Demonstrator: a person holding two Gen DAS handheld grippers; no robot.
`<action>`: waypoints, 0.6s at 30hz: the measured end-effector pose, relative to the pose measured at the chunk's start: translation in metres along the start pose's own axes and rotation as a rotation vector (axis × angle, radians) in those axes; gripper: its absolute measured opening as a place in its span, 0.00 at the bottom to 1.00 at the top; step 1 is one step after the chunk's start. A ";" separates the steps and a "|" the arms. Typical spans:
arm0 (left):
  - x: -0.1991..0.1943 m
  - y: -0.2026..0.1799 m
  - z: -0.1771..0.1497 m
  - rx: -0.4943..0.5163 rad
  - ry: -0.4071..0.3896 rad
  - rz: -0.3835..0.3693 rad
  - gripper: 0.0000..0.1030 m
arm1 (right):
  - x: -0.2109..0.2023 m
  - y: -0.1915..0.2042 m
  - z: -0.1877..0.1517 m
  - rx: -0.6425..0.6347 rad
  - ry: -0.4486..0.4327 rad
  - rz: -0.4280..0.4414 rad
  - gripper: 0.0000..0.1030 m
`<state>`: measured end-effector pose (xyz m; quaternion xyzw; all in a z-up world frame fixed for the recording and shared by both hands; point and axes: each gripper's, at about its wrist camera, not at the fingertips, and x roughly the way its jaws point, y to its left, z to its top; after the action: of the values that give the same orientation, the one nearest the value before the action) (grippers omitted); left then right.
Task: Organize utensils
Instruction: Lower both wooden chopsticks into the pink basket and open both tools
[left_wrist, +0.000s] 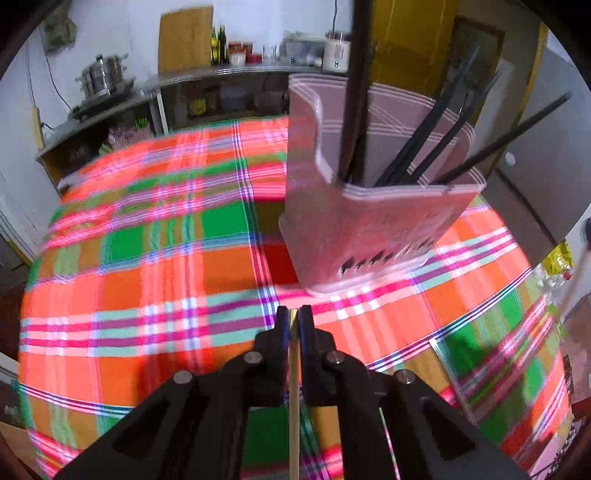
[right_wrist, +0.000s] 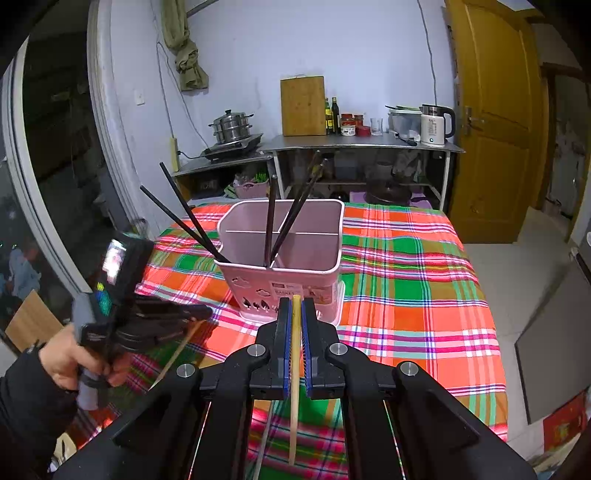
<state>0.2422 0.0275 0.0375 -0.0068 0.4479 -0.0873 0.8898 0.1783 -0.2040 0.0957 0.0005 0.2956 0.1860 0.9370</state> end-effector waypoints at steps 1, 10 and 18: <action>-0.012 0.000 0.003 0.002 -0.025 -0.001 0.06 | 0.000 0.000 0.001 0.000 -0.003 0.000 0.05; -0.089 -0.001 0.019 0.000 -0.190 -0.026 0.06 | -0.008 0.003 0.004 0.010 -0.033 -0.004 0.05; -0.122 -0.012 0.026 0.013 -0.253 -0.066 0.06 | -0.024 0.007 0.013 0.019 -0.086 -0.001 0.05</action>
<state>0.1905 0.0338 0.1511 -0.0266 0.3308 -0.1182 0.9359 0.1644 -0.2043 0.1205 0.0173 0.2567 0.1826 0.9489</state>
